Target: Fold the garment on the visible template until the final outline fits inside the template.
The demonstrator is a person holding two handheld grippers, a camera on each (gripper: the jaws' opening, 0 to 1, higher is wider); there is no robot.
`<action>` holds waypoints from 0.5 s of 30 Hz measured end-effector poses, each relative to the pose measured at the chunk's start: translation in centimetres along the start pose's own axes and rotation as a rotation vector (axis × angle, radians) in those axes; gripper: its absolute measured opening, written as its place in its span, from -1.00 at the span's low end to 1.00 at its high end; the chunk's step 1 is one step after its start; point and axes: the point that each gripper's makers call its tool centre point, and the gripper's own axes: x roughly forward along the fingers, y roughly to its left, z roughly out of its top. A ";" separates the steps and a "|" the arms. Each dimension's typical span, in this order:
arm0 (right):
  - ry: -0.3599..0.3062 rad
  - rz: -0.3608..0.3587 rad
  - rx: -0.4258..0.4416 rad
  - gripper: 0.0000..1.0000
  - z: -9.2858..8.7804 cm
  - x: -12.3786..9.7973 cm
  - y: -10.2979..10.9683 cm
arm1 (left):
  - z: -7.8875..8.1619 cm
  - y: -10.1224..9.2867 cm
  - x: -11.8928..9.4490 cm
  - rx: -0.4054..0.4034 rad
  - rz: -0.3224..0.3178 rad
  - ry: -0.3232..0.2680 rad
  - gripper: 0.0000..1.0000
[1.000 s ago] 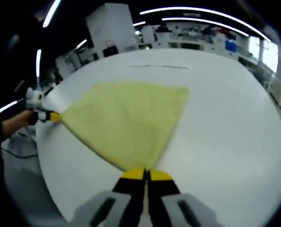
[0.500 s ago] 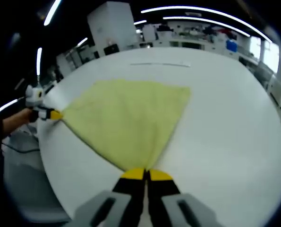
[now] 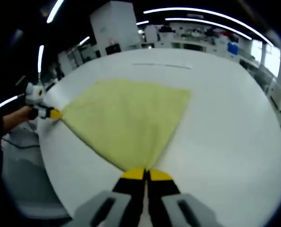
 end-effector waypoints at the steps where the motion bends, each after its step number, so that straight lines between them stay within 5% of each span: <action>1: 0.003 -0.001 -0.012 -1.00 0.0 0.0 0.1 | 0.0 0.0 0.0 0.001 0.001 0.000 -1.00; 8: 0.044 -0.021 -0.102 -1.00 -0.5 -0.2 0.2 | -0.1 -0.3 -0.2 0.058 -0.011 0.004 -0.96; 15: 0.054 -0.047 -0.090 -0.86 -0.5 -0.3 0.1 | -0.4 -0.1 -0.4 0.086 -0.009 0.022 -0.69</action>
